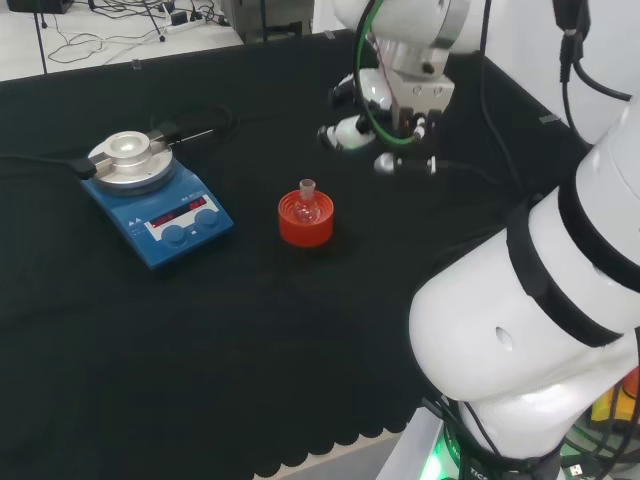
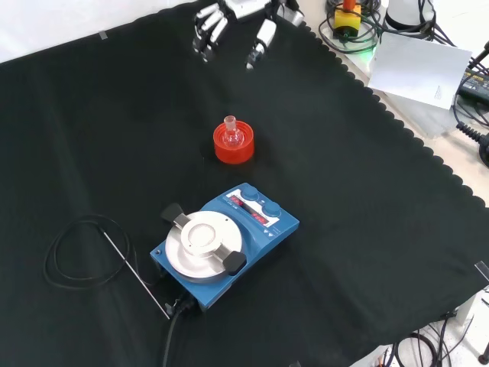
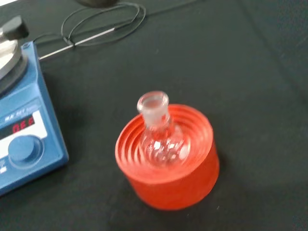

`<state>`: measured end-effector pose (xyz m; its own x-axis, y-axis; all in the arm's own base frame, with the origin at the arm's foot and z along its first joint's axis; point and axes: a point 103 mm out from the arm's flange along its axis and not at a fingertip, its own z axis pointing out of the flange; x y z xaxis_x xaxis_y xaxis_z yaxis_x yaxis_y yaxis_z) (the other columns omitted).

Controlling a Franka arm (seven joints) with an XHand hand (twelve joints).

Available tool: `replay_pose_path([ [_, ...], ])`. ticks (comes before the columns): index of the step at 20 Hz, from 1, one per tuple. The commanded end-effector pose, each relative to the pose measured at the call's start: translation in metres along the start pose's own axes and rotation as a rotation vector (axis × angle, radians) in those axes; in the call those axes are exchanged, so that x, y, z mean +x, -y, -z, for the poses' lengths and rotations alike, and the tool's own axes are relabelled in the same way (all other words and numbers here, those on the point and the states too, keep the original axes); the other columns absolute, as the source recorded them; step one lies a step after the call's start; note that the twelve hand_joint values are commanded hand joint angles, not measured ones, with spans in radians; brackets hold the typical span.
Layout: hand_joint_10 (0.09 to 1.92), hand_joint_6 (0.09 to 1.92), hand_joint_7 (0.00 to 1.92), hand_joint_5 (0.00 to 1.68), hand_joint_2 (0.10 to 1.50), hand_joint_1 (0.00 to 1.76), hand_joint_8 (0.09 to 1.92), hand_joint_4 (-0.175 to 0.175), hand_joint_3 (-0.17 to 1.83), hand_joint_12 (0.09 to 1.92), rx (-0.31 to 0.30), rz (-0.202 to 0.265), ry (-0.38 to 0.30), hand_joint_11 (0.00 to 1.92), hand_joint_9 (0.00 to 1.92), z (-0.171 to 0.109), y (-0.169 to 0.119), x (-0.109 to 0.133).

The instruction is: Pick up the round-bottom flask.

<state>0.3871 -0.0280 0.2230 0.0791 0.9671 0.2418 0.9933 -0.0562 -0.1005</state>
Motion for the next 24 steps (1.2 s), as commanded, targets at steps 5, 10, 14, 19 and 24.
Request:
replay_pose_path([
  [5,0.61,0.13,0.24,0.62,0.66,0.87,0.57,-0.007,0.56,1.38,0.023,0.017,-0.045,0.02,0.46,-0.064,-0.014,0.008],
  [10,0.61,0.13,0.25,0.64,0.64,0.87,0.58,-0.009,0.58,1.39,0.048,0.025,-0.044,0.02,0.46,-0.079,-0.027,0.005],
  [14,0.61,0.15,0.26,0.66,0.64,0.87,0.58,-0.011,0.58,1.39,0.058,0.032,-0.051,0.02,0.47,-0.090,-0.034,0.006],
  [19,0.62,0.17,0.27,0.69,0.63,0.88,0.59,-0.012,0.59,1.39,0.053,0.029,-0.078,0.03,0.48,-0.098,-0.043,0.005],
  [24,0.61,0.21,0.28,0.71,0.62,0.90,0.60,-0.015,0.60,1.39,0.033,0.029,-0.084,0.05,0.49,-0.102,-0.051,-0.002],
])
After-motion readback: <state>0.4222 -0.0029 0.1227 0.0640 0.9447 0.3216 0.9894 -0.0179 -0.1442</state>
